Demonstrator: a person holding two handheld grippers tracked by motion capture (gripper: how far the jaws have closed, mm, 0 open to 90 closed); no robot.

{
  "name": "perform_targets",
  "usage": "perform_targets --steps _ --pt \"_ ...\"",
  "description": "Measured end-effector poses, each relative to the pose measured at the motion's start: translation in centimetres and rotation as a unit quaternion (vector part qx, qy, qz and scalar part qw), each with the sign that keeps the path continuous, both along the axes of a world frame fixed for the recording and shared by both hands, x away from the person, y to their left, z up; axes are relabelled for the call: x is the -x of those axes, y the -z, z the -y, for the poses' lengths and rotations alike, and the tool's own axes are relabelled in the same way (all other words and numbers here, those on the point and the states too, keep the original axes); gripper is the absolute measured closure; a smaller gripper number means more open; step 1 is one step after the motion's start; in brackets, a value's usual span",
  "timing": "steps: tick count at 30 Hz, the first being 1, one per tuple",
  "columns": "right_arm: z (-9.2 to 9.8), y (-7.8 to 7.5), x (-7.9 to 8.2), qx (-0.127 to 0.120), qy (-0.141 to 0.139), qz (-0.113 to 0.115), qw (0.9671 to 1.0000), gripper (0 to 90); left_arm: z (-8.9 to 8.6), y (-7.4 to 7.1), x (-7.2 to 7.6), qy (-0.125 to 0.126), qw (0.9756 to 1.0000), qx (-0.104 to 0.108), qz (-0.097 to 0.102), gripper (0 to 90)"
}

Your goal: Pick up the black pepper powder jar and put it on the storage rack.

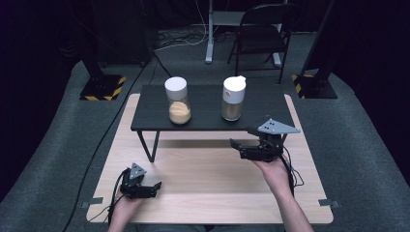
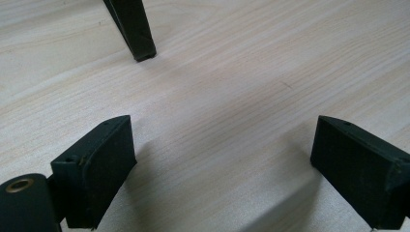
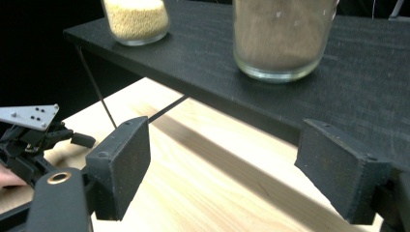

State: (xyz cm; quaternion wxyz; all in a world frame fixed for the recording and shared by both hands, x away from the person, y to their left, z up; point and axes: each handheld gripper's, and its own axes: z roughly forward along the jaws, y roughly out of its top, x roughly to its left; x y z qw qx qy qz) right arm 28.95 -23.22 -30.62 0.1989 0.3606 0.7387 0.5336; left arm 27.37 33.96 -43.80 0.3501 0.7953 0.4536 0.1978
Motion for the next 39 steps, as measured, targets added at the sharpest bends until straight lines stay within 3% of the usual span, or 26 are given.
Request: perform_targets --steps 21,39 --pt "1.5 3.9 2.4 -0.014 0.011 -0.019 0.9997 18.4 0.0 0.0 0.1 -0.001 1.0 0.0 0.0 8.1" --pt "2.1 7.1 3.1 0.002 0.028 -0.044 0.9986 18.4 0.0 0.0 0.1 -0.001 1.0 0.0 0.0 8.1"
